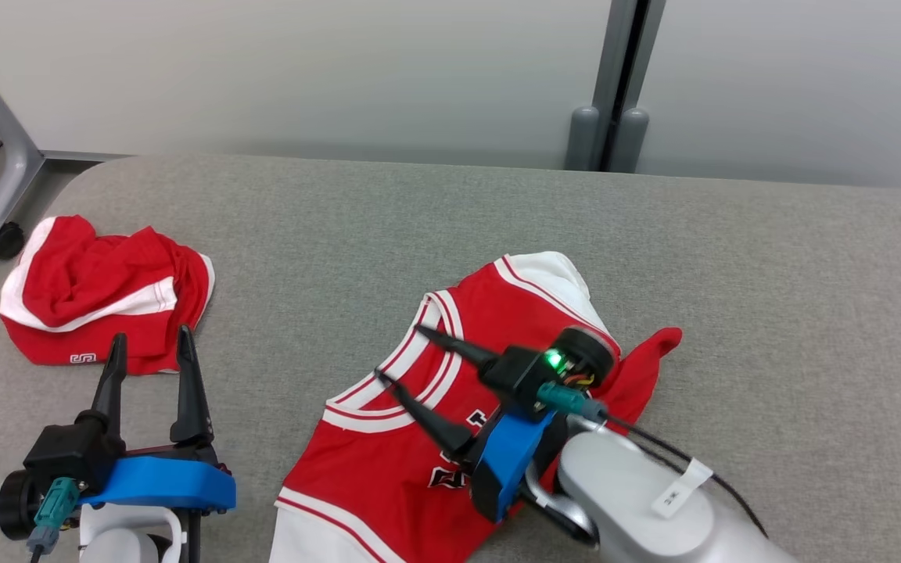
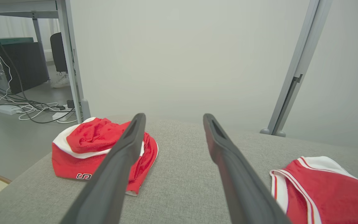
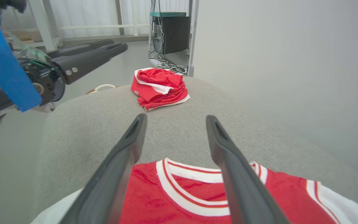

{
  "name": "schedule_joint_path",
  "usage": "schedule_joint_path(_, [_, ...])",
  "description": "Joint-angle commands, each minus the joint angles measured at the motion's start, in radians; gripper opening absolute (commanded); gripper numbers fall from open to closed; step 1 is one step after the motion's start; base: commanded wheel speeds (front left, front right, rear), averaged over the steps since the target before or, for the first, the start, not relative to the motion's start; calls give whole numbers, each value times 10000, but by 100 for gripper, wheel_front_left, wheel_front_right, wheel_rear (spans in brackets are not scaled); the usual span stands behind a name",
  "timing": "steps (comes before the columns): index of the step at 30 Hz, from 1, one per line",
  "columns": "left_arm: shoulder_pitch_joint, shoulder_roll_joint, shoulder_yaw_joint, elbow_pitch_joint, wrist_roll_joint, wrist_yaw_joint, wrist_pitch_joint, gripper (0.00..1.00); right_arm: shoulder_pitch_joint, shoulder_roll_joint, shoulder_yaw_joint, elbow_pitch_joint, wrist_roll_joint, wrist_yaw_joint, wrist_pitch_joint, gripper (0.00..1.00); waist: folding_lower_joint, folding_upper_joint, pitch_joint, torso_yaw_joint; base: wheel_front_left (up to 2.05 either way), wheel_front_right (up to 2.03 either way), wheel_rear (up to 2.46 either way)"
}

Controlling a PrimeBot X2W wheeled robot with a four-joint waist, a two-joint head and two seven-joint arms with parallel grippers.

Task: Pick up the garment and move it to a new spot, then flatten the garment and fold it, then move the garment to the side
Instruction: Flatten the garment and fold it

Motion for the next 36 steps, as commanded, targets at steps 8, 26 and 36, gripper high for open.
schedule_joint_path(8, [286,39,164,-228,94,24,-29,100,1006,-522,-4145,-490,-1930,1,-36,100,-1,0,-146,-631,0,0,0])
schedule_joint_path(26, [390,68,165,-286,176,-5,-29,100,4186,-201,-8191,-1610,-3763,1,-15,100,-1,0,-251,-1006,0,0,0])
schedule_joint_path(36, [185,22,8,-288,151,-28,-29,100,3494,-85,-7461,-124,-3564,1,349,100,-1,0,-73,-613,0,0,0])
